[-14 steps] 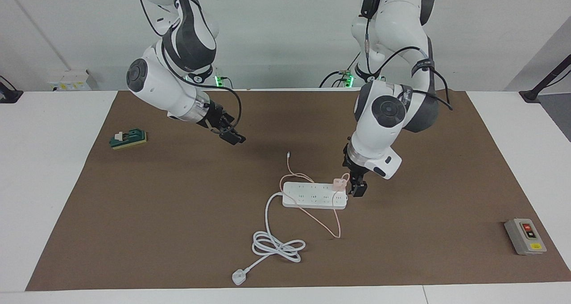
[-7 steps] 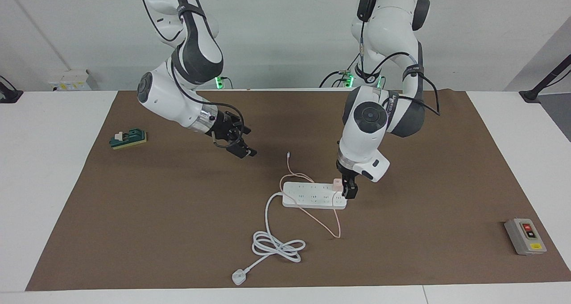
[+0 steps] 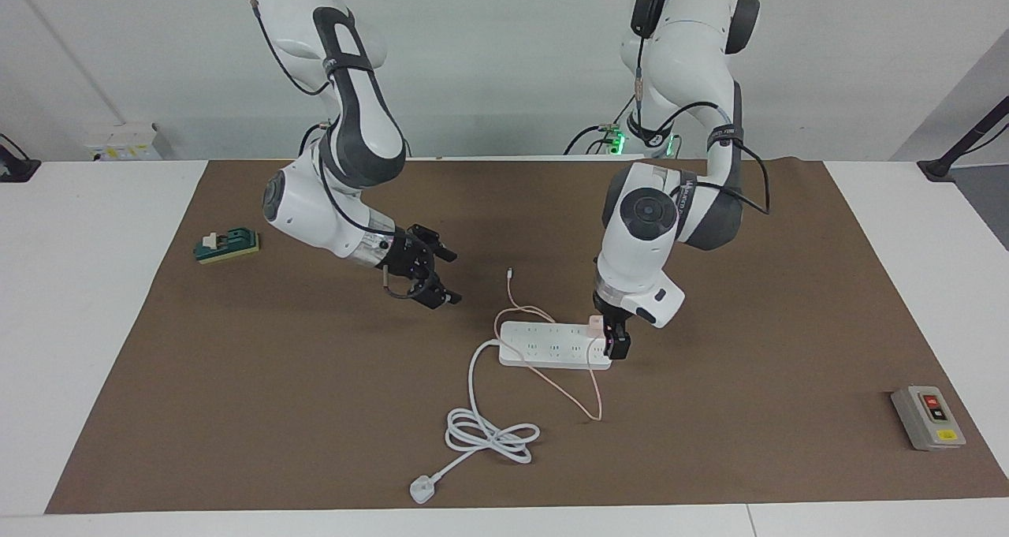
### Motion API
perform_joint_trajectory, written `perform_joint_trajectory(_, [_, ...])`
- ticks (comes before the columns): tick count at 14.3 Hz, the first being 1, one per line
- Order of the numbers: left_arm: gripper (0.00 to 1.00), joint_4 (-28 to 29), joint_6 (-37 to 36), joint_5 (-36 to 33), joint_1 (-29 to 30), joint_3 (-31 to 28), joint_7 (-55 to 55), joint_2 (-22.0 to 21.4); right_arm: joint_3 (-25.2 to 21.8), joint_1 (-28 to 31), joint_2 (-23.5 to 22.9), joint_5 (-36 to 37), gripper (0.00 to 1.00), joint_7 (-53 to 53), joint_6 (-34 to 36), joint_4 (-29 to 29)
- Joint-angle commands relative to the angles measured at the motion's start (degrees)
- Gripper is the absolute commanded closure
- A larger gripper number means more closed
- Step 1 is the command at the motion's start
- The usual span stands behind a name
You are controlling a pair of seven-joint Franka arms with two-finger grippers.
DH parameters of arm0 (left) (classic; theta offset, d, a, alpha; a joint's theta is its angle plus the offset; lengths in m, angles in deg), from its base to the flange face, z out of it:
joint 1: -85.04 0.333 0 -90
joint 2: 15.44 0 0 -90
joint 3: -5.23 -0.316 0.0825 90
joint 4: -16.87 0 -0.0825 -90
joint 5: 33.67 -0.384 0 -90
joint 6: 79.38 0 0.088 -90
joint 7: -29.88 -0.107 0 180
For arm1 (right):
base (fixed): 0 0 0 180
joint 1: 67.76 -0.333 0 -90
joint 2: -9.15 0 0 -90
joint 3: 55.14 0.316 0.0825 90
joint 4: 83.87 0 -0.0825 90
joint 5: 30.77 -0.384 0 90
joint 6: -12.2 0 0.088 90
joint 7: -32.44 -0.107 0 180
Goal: Unplug charger and place it aside
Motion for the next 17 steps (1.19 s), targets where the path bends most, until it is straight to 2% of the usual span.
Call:
perform_joint_trajectory(1, [0.00,6.22,3.00,-1.17,-1.67,-0.81,1.42,-4.44,0.19,-0.59,-0.65,-2.30,0.00,-1.45,-1.94,0.48])
perform_joint_trajectory(4, [0.00,9.99,5.45,-2.04,-1.76,-0.81,1.51,-5.76,0.10,-2.17,-1.00,-1.44,0.00,-0.93,-3.70,0.48])
perform_joint_trajectory(8, [0.00,11.23,6.25,-2.05,-2.46,-0.90,1.68,-6.11,0.10,-6.47,-1.35,-0.29,0.00,4.07,-7.46,0.92])
perform_joint_trajectory(12, [0.00,13.25,8.80,-2.13,-2.46,-0.90,1.95,-6.20,0.19,-6.57,-4.94,-1.60,0.00,-2.58,-9.59,3.73])
perform_joint_trajectory(15, [0.00,13.87,9.33,-2.49,-2.46,-0.90,1.95,-6.38,0.10,-6.75,-7.49,-7.65,0.00,-4.34,-9.50,5.05])
perform_joint_trajectory(17, [0.00,14.57,10.03,-2.57,-2.46,-0.90,1.95,-6.47,0.19,-6.84,-9.25,-7.84,0.00,-7.16,-9.68,5.49])
